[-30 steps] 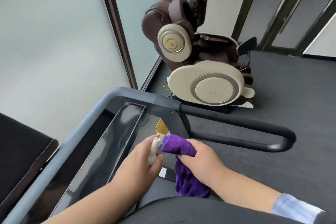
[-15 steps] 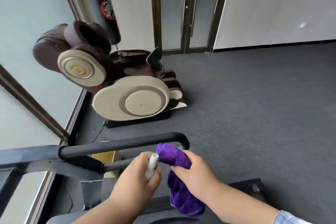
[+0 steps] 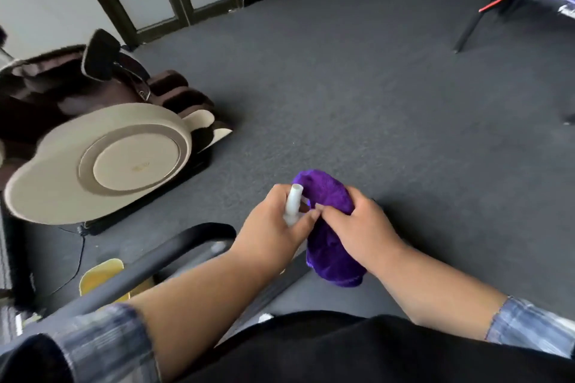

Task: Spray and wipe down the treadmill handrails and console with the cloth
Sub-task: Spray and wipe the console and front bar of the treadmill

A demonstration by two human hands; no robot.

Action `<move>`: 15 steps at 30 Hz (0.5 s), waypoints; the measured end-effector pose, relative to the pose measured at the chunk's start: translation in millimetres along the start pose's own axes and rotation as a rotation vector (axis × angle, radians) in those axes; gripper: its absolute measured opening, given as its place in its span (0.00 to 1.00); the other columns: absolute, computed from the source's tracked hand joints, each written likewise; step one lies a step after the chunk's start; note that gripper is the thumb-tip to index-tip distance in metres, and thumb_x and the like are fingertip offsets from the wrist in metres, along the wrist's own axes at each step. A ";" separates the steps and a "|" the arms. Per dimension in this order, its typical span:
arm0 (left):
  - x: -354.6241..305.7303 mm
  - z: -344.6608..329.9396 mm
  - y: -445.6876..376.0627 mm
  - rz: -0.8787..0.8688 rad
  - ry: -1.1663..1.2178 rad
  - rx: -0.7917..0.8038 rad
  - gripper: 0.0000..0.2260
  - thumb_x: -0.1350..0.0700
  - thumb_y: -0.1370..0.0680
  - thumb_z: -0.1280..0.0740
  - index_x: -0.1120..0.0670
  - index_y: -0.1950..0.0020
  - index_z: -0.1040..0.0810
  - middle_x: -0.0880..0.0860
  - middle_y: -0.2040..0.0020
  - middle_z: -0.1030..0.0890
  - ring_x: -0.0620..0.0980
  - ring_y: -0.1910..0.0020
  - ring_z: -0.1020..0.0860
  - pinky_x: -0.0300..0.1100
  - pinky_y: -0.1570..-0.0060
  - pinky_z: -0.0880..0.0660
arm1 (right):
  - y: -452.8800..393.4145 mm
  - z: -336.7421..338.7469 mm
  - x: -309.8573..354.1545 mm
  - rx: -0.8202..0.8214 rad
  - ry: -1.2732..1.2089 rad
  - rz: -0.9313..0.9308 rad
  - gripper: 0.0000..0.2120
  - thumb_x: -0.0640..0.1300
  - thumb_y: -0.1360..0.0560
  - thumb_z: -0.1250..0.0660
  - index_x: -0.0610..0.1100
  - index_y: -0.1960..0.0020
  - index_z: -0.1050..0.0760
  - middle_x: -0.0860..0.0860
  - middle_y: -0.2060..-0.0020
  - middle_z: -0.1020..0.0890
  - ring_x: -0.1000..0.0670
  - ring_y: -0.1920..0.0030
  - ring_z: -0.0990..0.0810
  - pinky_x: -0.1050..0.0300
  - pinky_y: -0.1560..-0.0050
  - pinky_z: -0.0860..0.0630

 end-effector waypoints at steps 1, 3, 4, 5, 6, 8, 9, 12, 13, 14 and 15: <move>-2.4 -2.4 -13.4 0.004 0.024 0.032 0.10 0.43 0.24 0.29 0.36 0.50 0.30 0.30 0.55 0.22 0.33 0.57 0.22 0.24 0.62 0.30 | -7.5 4.1 2.1 -0.020 -0.016 0.000 0.05 0.55 0.28 0.29 0.63 0.52 0.22 0.67 0.58 0.17 0.66 0.57 0.20 0.69 0.57 0.26; -9.9 -3.3 -36.2 0.003 0.061 0.079 0.11 0.41 0.25 0.28 0.36 0.51 0.30 0.30 0.56 0.21 0.33 0.59 0.22 0.24 0.63 0.30 | -18.2 10.3 9.4 -0.041 -0.055 -0.007 0.04 0.56 0.25 0.31 0.65 0.52 0.24 0.69 0.56 0.18 0.68 0.54 0.21 0.73 0.56 0.29; -14.2 -1.8 -46.6 -0.007 0.068 0.091 0.12 0.41 0.26 0.27 0.36 0.51 0.30 0.30 0.56 0.22 0.32 0.59 0.22 0.24 0.63 0.30 | -23.1 11.5 14.1 -0.037 -0.092 -0.014 0.04 0.59 0.25 0.33 0.65 0.50 0.24 0.67 0.54 0.17 0.68 0.52 0.21 0.72 0.52 0.28; -18.2 -0.1 -57.2 -0.018 0.064 0.102 0.13 0.40 0.28 0.27 0.36 0.51 0.30 0.31 0.55 0.22 0.32 0.58 0.22 0.25 0.63 0.30 | -29.8 12.0 16.3 -0.033 -0.133 -0.019 0.08 0.61 0.26 0.36 0.64 0.48 0.24 0.65 0.51 0.16 0.66 0.49 0.21 0.68 0.47 0.27; -21.9 0.6 -68.3 -0.026 0.048 0.118 0.14 0.40 0.29 0.26 0.37 0.50 0.30 0.32 0.54 0.22 0.32 0.57 0.23 0.25 0.62 0.29 | -36.7 13.0 18.1 -0.033 -0.182 -0.032 0.12 0.63 0.27 0.38 0.64 0.46 0.24 0.64 0.49 0.16 0.65 0.46 0.20 0.64 0.43 0.27; -27.0 1.0 -89.9 -0.023 0.006 0.137 0.16 0.41 0.30 0.25 0.38 0.49 0.30 0.36 0.55 0.21 0.31 0.55 0.24 0.27 0.61 0.29 | -54.7 14.8 20.8 -0.022 -0.240 -0.051 0.14 0.64 0.28 0.41 0.66 0.45 0.23 0.65 0.48 0.17 0.67 0.45 0.21 0.64 0.43 0.28; -28.0 0.8 -101.4 -0.022 -0.006 0.133 0.17 0.42 0.30 0.24 0.39 0.49 0.30 0.37 0.55 0.21 0.30 0.55 0.24 0.27 0.61 0.29 | -66.8 15.8 21.8 -0.015 -0.249 -0.050 0.15 0.64 0.28 0.41 0.66 0.45 0.23 0.67 0.48 0.17 0.67 0.46 0.21 0.64 0.43 0.28; -28.7 -1.3 -130.2 -0.011 -0.060 0.104 0.17 0.44 0.28 0.25 0.39 0.47 0.30 0.39 0.55 0.22 0.30 0.56 0.25 0.29 0.63 0.31 | -100.6 20.8 20.7 -0.001 -0.244 -0.035 0.16 0.65 0.29 0.41 0.70 0.43 0.24 0.67 0.49 0.17 0.67 0.47 0.21 0.59 0.43 0.27; -28.1 -2.9 -141.5 0.002 -0.070 0.094 0.16 0.44 0.28 0.25 0.39 0.46 0.30 0.39 0.56 0.22 0.30 0.57 0.24 0.30 0.64 0.31 | -114.6 22.5 21.0 0.016 -0.230 -0.026 0.14 0.65 0.30 0.41 0.74 0.46 0.25 0.69 0.51 0.18 0.68 0.50 0.21 0.60 0.46 0.26; -28.1 -5.4 -155.7 0.018 -0.071 0.078 0.16 0.44 0.27 0.26 0.38 0.46 0.31 0.39 0.56 0.21 0.32 0.59 0.23 0.30 0.64 0.30 | -132.1 26.1 22.7 0.039 -0.214 -0.009 0.11 0.65 0.30 0.40 0.76 0.50 0.26 0.70 0.53 0.18 0.69 0.52 0.21 0.60 0.49 0.27; -28.4 -7.6 -170.2 0.031 -0.066 0.055 0.15 0.44 0.27 0.26 0.38 0.47 0.31 0.40 0.56 0.21 0.33 0.60 0.22 0.29 0.65 0.29 | -150.9 30.6 24.4 0.058 -0.199 0.013 0.09 0.64 0.30 0.39 0.76 0.51 0.26 0.70 0.54 0.18 0.69 0.53 0.20 0.60 0.51 0.27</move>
Point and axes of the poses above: each hand's wrist, its own y-axis away from the middle knuckle, its own z-axis out of the back of the hand, x = y × z, the point moved 5 cm from there along -y, towards the middle knuckle
